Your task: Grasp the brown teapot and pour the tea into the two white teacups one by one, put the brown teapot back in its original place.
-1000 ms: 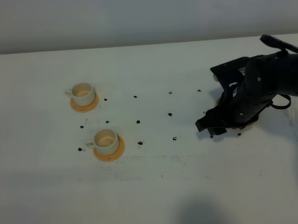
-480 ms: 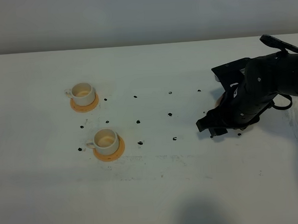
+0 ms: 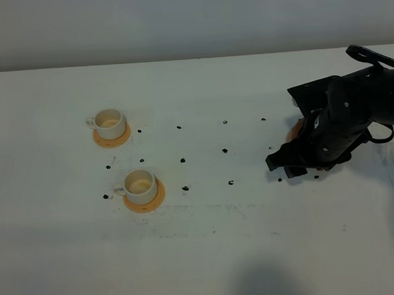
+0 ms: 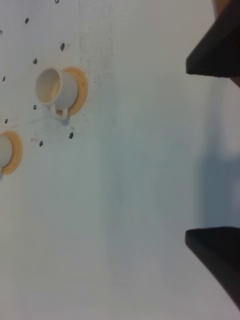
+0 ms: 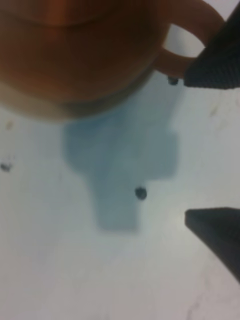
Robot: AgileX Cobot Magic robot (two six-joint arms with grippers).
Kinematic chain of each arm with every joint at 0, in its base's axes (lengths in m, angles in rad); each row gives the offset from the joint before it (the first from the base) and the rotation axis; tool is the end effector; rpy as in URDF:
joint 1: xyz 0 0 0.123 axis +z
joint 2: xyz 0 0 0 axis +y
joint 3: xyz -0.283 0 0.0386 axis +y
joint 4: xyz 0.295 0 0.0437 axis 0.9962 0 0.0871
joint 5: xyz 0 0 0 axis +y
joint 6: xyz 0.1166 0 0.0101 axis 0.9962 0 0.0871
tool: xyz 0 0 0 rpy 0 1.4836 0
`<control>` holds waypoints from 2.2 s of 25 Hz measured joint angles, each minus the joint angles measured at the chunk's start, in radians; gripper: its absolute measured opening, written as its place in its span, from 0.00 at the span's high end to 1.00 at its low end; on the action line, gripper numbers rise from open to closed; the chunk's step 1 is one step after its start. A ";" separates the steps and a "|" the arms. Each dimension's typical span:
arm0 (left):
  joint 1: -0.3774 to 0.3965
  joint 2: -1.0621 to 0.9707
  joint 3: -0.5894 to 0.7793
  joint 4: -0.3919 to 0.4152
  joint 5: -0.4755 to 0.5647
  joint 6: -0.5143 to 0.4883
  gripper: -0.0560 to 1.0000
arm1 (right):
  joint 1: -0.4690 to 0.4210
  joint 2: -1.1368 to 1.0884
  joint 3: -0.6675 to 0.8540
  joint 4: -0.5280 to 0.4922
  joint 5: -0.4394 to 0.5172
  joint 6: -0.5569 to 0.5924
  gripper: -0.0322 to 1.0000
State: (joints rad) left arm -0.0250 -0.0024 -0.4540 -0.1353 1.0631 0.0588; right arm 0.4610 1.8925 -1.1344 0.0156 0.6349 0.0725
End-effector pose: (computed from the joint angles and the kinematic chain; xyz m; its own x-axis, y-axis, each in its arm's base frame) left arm 0.0632 -0.0154 0.2728 -0.4938 0.0051 -0.8696 0.1237 0.9902 -0.0645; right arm 0.3586 0.1793 0.0952 -0.8992 -0.3518 -0.2603 -0.3719 0.9277 0.0312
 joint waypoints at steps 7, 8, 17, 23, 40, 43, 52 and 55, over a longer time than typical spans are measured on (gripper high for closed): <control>0.000 0.000 0.000 0.000 0.000 0.000 0.38 | -0.009 0.000 0.000 -0.016 0.013 0.015 0.48; 0.000 0.000 0.000 0.000 0.000 0.000 0.38 | -0.009 0.000 0.000 -0.016 0.013 0.018 0.48; 0.000 0.000 0.000 0.000 0.000 0.000 0.38 | -0.009 0.000 0.000 -0.038 0.034 0.056 0.48; 0.000 0.000 0.000 0.000 0.000 0.000 0.38 | 0.033 -0.066 0.000 -0.038 0.072 0.060 0.48; 0.000 0.000 0.000 0.000 0.000 0.000 0.38 | -0.112 -0.154 0.000 -0.103 0.094 0.041 0.48; 0.000 0.000 0.000 0.000 0.000 0.000 0.38 | -0.112 -0.120 0.000 -0.065 0.068 0.027 0.48; 0.000 0.000 0.000 0.000 0.000 0.000 0.38 | -0.112 -0.072 0.000 -0.037 0.040 -0.001 0.48; 0.000 0.000 0.000 0.000 0.000 0.000 0.38 | -0.112 -0.059 -0.004 -0.037 0.032 -0.002 0.48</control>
State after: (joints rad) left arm -0.0250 -0.0024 -0.4540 -0.1353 1.0631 0.0588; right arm 0.3491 1.8336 -1.1380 -0.0211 0.6664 0.0705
